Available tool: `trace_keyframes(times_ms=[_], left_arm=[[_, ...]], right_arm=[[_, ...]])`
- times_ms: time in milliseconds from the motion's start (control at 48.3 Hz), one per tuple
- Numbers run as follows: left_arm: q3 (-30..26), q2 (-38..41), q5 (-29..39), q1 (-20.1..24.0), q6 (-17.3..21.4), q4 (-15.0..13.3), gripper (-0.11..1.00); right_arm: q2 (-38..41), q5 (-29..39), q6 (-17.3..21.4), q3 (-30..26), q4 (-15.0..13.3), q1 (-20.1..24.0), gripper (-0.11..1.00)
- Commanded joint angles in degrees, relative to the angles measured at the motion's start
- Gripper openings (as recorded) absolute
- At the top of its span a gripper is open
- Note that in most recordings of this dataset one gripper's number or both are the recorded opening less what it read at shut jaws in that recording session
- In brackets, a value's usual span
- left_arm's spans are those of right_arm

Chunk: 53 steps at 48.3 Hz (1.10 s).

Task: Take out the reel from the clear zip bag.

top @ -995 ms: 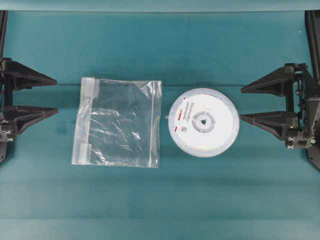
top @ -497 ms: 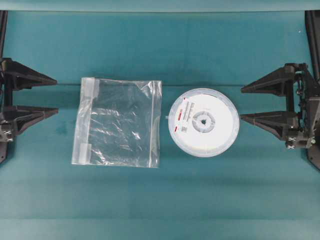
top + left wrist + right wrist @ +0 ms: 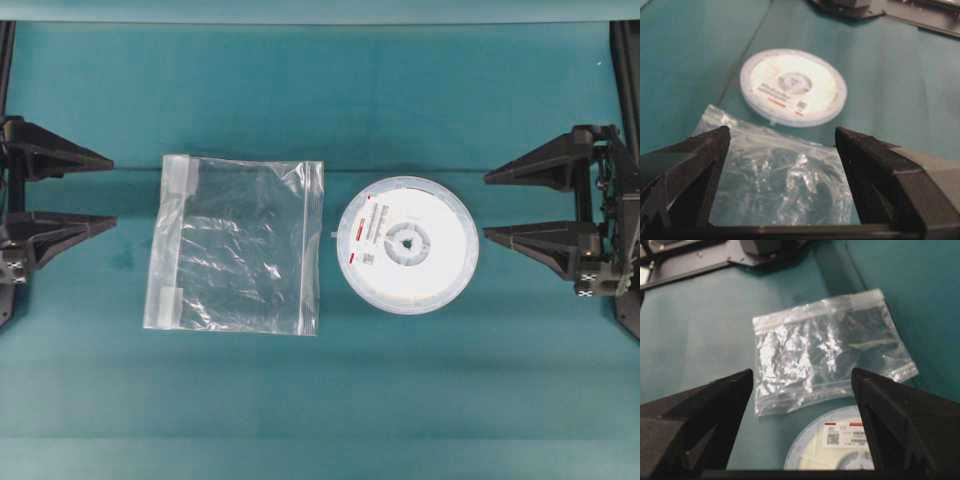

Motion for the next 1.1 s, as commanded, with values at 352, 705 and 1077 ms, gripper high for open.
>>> trace_keyframes(times_ms=[352,705,1077], left_arm=[[-1.58,-0.44,-0.53,-0.18,0.18,0.18,0.92],[-1.67,-0.88,-0.35,-0.18,0.18,0.18,0.92],[-1.67,-0.79,-0.35,-0.18,0.09,0.18,0.92]], right_arm=[[0.00,-0.35,-0.18,-0.97,-0.09,0.18,0.94],[0.00,0.00,-0.18,-0.97,-0.09,0.18,0.94],[0.00,0.53,-0.18,-0.88,-0.09,0.18,0.94]])
